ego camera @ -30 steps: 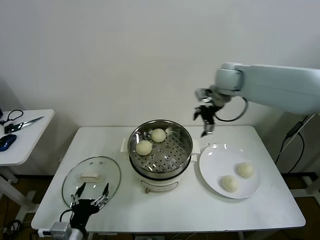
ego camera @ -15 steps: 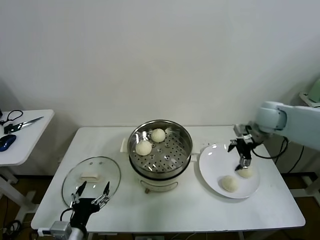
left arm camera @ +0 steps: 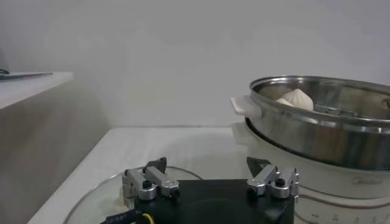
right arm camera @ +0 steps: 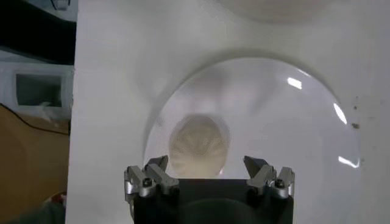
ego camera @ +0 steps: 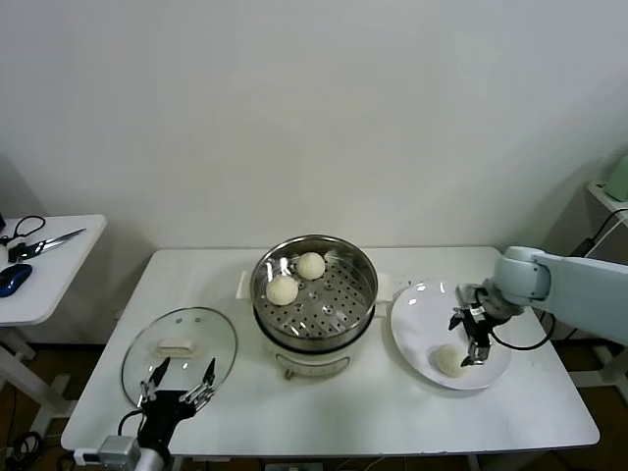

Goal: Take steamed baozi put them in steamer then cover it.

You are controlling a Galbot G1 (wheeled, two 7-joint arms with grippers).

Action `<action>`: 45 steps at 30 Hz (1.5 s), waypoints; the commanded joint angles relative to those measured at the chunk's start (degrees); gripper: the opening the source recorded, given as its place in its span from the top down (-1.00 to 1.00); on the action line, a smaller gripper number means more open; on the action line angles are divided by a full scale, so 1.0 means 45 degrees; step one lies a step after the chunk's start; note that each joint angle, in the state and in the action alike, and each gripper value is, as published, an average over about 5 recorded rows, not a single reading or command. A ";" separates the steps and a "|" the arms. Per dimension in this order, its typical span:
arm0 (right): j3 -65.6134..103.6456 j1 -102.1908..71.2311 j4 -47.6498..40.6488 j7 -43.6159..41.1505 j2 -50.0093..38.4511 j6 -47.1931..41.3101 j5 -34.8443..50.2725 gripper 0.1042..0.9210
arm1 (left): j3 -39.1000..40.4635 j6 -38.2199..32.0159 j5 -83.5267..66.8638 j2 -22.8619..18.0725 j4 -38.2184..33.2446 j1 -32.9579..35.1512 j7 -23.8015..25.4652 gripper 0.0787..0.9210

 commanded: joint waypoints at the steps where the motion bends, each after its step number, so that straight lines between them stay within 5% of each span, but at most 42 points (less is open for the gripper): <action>1: 0.0893 -0.1390 -0.0562 0.0199 0.0095 -0.0156 -0.0367 -0.76 | 0.0010 0.0016 0.0030 -0.0006 0.0000 -0.0006 0.0005 -0.77; 12: 0.1238 -0.1818 -0.0930 0.0247 0.0366 -0.0169 -0.0545 -0.72 | 0.0001 0.0041 0.0073 -0.0052 0.0091 -0.0098 -0.0013 -0.77; 25: 0.0895 -0.0686 -0.0730 -0.0243 0.0491 0.0304 -0.0873 -0.27 | 0.0027 0.0009 0.0212 -0.0096 0.0105 -0.0103 -0.0050 -0.77; 37: -0.1395 0.7312 -0.2085 -0.3011 0.3284 0.6083 -0.1290 -0.32 | 0.0121 0.0026 0.0444 -0.0131 0.0057 -0.0154 -0.0042 -0.77; 45: 0.0302 0.9377 0.0566 -0.3288 0.5283 0.8430 -0.1833 -0.35 | 0.0175 -0.0011 0.0624 -0.0113 0.0187 -0.0164 -0.0051 -0.77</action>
